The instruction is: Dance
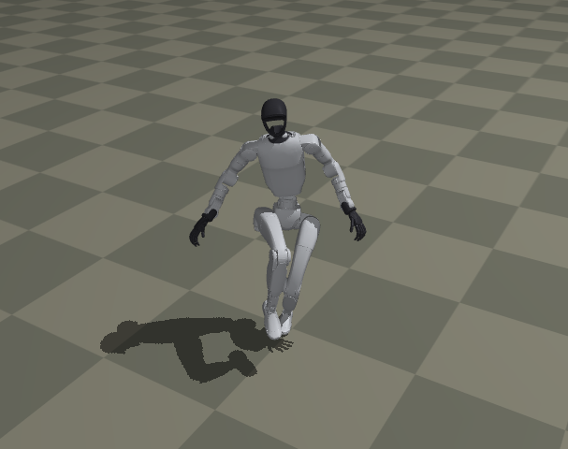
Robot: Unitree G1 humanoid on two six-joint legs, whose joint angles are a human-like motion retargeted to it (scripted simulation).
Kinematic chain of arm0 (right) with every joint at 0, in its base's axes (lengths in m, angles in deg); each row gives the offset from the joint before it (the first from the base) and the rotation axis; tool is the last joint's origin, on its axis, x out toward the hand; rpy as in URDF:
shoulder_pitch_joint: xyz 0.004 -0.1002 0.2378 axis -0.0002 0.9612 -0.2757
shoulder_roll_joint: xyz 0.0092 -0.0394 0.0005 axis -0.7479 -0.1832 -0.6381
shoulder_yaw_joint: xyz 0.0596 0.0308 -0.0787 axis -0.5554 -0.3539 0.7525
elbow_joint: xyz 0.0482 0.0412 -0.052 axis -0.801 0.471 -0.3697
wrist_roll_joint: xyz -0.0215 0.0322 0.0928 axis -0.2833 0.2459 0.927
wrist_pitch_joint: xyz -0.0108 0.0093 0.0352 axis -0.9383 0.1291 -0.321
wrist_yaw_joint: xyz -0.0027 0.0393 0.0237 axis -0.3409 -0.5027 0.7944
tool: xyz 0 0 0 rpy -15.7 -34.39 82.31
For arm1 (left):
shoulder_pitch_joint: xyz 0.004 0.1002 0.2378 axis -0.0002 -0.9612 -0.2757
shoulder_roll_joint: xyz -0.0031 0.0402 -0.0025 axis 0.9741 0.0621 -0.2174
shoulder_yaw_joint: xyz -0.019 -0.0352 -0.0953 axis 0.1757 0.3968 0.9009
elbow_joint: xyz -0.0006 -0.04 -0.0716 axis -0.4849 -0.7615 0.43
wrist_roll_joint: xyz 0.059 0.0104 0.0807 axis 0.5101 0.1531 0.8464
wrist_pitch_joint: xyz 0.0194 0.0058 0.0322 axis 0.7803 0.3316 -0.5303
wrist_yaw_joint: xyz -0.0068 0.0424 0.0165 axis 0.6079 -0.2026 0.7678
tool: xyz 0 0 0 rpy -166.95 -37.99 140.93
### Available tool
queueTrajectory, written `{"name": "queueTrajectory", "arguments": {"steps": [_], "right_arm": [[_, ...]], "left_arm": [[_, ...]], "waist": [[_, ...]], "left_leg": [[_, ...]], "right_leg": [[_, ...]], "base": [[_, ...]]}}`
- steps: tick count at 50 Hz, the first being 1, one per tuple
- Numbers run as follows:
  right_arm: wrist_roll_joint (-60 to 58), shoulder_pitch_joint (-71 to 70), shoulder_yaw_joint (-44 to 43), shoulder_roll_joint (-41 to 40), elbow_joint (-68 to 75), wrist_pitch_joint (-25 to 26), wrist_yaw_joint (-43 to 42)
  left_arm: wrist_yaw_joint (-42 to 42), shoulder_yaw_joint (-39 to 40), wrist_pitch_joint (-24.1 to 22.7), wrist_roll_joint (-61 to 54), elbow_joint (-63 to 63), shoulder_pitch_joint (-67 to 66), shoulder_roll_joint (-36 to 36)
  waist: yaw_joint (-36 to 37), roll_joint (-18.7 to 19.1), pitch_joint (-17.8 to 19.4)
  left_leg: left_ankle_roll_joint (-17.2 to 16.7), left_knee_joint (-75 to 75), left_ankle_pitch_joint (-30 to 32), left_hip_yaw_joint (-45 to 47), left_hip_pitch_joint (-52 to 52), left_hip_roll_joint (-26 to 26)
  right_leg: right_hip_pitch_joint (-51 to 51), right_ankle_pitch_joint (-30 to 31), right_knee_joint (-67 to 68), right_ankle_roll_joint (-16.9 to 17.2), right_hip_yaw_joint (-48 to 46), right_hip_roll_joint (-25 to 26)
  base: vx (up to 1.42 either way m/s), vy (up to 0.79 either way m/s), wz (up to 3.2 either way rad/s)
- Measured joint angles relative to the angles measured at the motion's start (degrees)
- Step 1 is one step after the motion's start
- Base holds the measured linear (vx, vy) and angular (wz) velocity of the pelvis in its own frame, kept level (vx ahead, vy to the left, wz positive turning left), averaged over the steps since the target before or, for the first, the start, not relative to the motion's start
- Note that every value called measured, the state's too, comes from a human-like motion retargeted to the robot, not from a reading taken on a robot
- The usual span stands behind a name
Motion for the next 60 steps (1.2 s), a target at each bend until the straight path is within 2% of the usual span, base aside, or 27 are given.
{"name": "queueTrajectory", "arguments": {"steps": [2,5,7,10,17,21,25,31,35,40,43,46,49,53,58,60], "right_arm": [[1.09,1.98,-1.09,0.30,-3.16,-0.36,0.75],[2.70,4.26,-1.75,0.08,-8.22,-1.21,2.83],[3.35,5.18,-1.60,-0.25,-11.45,-1.73,4.63],[3.61,6.28,-1.25,-0.83,-15.74,-2.28,7.12],[3.06,6.42,0.56,-2.15,-20.98,-2.04,9.80],[3.95,3.85,2.74,-2.95,-20.76,-1.20,9.83],[6.04,-1.42,5.96,-3.63,-20.63,-0.60,9.70],[9.34,-12.16,11.37,-3.64,-26.13,-0.93,10.98],[10.86,-18.41,15.06,-2.99,-31.13,-1.64,12.08],[12.72,-23.63,21.97,-3.16,-34.37,-2.10,13.58],[13.56,-25.43,26.86,-4.66,-35.25,-2.00,15.47],[14.34,-26.27,30.98,-6.58,-36.22,-1.93,17.94],[15.23,-27.05,33.99,-8.26,-37.83,-2.07,20.54],[17.24,-28.48,35.80,-9.53,-40.98,-2.63,23.24],[19.22,-29.53,35.11,-9.40,-43.83,-3.23,23.87],[19.06,-28.95,34.77,-9.13,-43.62,-3.30,23.53]], "left_arm": [[-2.05,1.47,-0.46,0.61,3.26,1.01,2.54],[-2.92,3.20,-1.20,1.12,7.52,2.01,6.23],[-2.08,4.09,-1.24,1.46,9.80,2.31,8.35],[-0.08,5.08,-0.86,1.74,12.70,2.18,10.62],[3.42,6.57,0.28,1.79,18.52,-0.46,12.59],[4.44,5.84,0.23,0.67,21.67,-2.29,11.79],[6.01,3.97,-0.63,-1.99,24.95,-4.70,9.48],[11.42,1.34,-1.57,-8.02,29.44,-11.54,3.85],[15.10,-0.48,-1.29,-12.72,29.06,-15.58,0.08],[18.09,-4.05,-0.51,-18.87,23.24,-16.61,-3.60],[19.37,-5.97,0.08,-21.41,18.29,-15.40,-5.03],[20.87,-6.93,0.33,-22.66,13.12,-13.17,-5.56],[22.66,-6.89,0.23,-23.01,8.44,-10.39,-5.09],[25.08,-5.76,-0.06,-23.05,3.51,-6.88,-3.71],[27.91,-3.66,0.25,-22.91,-1.44,-4.72,-1.94],[28.24,-3.18,0.60,-22.30,-3.02,-5.25,-1.42]], "waist": [[-1.19,-1.84,1.84],[-2.12,-5.48,6.79],[-2.24,-7.75,9.43],[-1.79,-10.29,10.49],[0.25,-11.67,5.39],[1.08,-9.72,1.44],[1.74,-6.39,-2.81],[3.82,-2.71,-6.85],[5.46,-2.90,-9.67],[6.41,-6.38,-12.41],[7.22,-8.82,-13.49],[8.62,-10.43,-14.20],[10.57,-10.73,-14.36],[13.42,-9.15,-13.88],[14.81,-6.39,-13.60],[14.37,-5.63,-13.09]], "left_leg": [[-0.91,-2.53,0.54,0.13,3.89,-1.01],[-1.46,-6.18,0.86,1.05,12.58,-2.65],[-1.37,-8.32,1.02,1.42,17.41,-3.82],[-1.06,-10.99,1.46,1.89,20.82,-5.74],[-0.49,-14.53,2.18,2.60,18.06,-7.99],[0.05,-13.69,0.97,2.02,13.92,-6.73],[0.29,-11.37,-0.61,1.32,8.08,-3.96],[1.26,-8.83,-1.78,1.07,2.07,-1.23],[2.68,-8.10,-1.88,1.00,-0.84,-1.69],[4.08,-8.35,-1.75,1.71,-3.13,-4.09],[4.57,-7.83,-2.15,2.88,-4.63,-4.98],[4.27,-6.54,-2.78,4.39,-6.53,-4.20],[2.78,-4.62,-3.45,5.87,-8.70,-1.44],[-0.35,-1.87,-4.18,7.59,-12.04,5.11],[-2.79,0.98,-5.02,11.86,-16.47,14.37],[-2.97,3.80,-6.77,13.04,-17.68,16.46]], "right_leg": [[-4.87,-1.15,-6.94,2.48,-5.24,0.37],[-7.29,-4.44,-11.55,3.98,-13.76,0.06],[-7.41,-4.29,-10.83,4.63,-18.62,-0.27],[-7.26,-3.17,-7.45,5.15,-23.66,-1.41],[-6.43,-3.42,-0.04,4.25,-23.73,-5.20],[-6.28,-5.22,2.81,3.10,-17.14,-5.54],[-4.52,-6.90,6.89,0.16,-8.23,-4.91],[8.02,-9.42,13.84,-5.68,4.80,-7.70],[21.31,-13.13,13.46,-6.23,9.63,-12.75],[41.25,-20.84,2.84,-1.03,9.29,-17.92],[51.58,-25.41,-6.50,2.98,8.44,-18.45],[58.67,-31.96,-15.68,4.62,7.14,-18.03],[62.98,-40.48,-24.43,2.77,4.68,-17.01],[65.63,-49.92,-34.97,-2.40,0.11,-14.41],[65.55,-53.14,-44.15,-5.90,-3.38,-9.79],[64.38,-54.58,-43.26,-6.54,-4.26,-9.13]], "base": [[-0.09,-0.04,0.34],[-0.09,-0.01,0.08],[-0.03,-0.01,0.01],[0.00,0.00,0.00],[0.09,-0.04,0.10],[0.17,-0.06,0.23],[0.18,-0.06,0.12],[0.11,-0.01,-0.16],[0.05,0.00,-0.07],[0.00,-0.02,0.02],[-0.05,-0.06,-0.11],[-0.12,-0.08,-0.39],[-0.19,-0.11,-0.62],[-0.26,-0.17,-0.63],[-0.32,-0.20,-0.14],[-0.36,-0.20,0.13]]}}
